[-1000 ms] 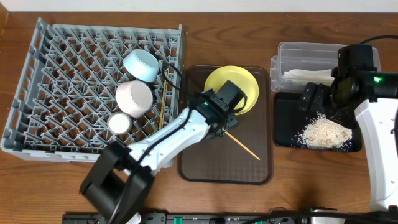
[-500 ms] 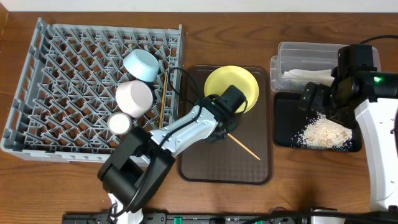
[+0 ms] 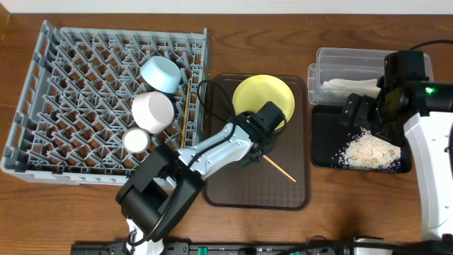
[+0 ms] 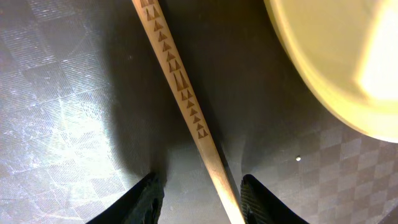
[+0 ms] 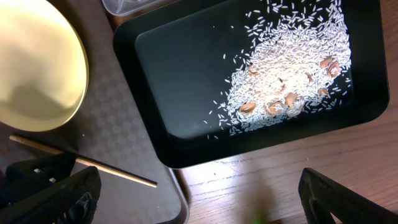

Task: Sort waste into correct bins and load items into the dishwasher
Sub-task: 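Grasp the second wooden chopstick with the left gripper and lift, then carry the second chopstick to the rack and release it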

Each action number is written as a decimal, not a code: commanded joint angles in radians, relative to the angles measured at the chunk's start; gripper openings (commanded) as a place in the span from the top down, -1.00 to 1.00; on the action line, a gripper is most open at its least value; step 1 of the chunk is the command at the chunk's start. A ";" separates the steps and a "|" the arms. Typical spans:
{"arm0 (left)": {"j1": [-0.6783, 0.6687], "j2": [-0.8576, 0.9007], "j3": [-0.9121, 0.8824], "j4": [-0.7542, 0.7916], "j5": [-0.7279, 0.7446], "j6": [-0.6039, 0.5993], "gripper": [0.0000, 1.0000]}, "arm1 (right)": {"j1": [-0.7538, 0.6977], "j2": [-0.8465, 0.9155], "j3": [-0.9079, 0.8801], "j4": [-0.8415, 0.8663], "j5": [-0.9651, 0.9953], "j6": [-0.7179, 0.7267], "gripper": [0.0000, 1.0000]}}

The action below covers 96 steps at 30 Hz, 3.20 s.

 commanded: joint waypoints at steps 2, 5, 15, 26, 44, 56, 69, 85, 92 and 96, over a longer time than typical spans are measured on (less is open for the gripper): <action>-0.012 0.042 0.017 -0.007 -0.003 -0.025 0.09 | -0.010 -0.018 0.003 0.000 -0.001 -0.009 -0.99; -0.019 0.062 0.017 -0.011 -0.002 -0.030 0.09 | -0.010 -0.018 0.003 -0.002 -0.001 -0.010 -0.98; -0.019 0.077 0.017 -0.097 -0.002 -0.028 0.53 | -0.010 -0.018 0.003 -0.003 -0.001 -0.017 -0.98; 0.000 0.070 0.017 -0.155 -0.002 -0.027 0.85 | -0.010 -0.018 0.003 -0.007 0.000 -0.028 -0.98; 0.151 -0.283 0.018 -0.207 -0.002 0.676 0.85 | -0.010 -0.018 0.003 -0.010 -0.001 -0.028 -0.98; 0.362 -0.560 0.032 -0.222 -0.039 1.104 0.85 | -0.010 -0.018 0.003 -0.013 -0.001 -0.028 -0.98; 0.491 -0.452 0.049 -0.180 -0.032 1.294 0.85 | -0.010 -0.018 0.003 -0.013 -0.012 -0.027 -0.98; 0.502 -0.315 0.049 -0.062 -0.043 1.278 0.20 | -0.010 -0.018 0.003 -0.013 -0.012 -0.027 -0.98; 0.501 -0.406 0.063 -0.158 0.100 1.127 -0.41 | -0.010 -0.018 0.003 -0.012 -0.012 -0.027 -0.98; 0.501 -0.490 0.077 -0.163 0.127 1.024 -0.48 | -0.010 -0.018 0.003 -0.011 -0.012 -0.028 -0.98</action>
